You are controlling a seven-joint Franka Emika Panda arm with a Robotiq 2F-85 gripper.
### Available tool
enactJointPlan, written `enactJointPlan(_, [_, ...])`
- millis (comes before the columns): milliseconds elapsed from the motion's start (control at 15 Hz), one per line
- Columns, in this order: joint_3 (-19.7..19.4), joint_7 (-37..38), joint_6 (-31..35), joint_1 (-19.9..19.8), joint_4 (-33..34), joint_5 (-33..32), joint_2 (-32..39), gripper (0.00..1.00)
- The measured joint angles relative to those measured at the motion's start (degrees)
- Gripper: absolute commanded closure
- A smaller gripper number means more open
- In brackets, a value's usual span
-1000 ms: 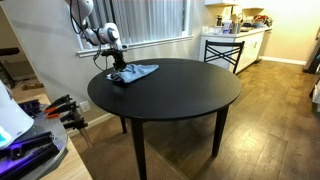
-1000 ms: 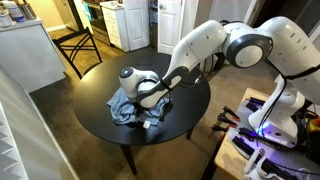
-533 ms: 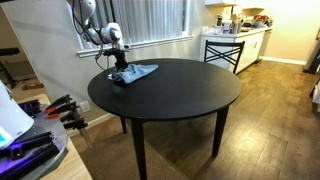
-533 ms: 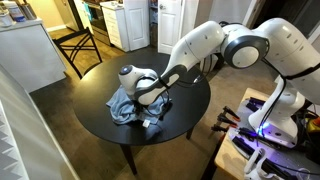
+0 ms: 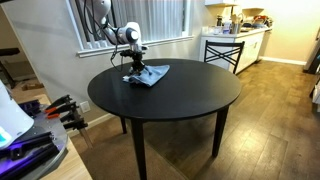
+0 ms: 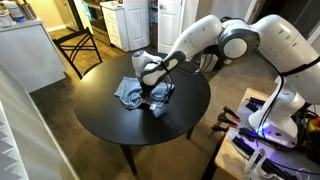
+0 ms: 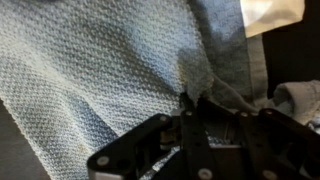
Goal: Wipe the table with the blue cloth
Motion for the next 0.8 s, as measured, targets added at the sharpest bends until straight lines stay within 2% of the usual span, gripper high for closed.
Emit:
enactJointPlan(400, [-1.47, 0.18, 6.34, -8.02, -3.33, 5.99, -1.21, 0.98])
enactJointPlan(800, [-2.35, 0.22, 19.23, -15.46, -13.92, 14.36, -5.48, 0.98])
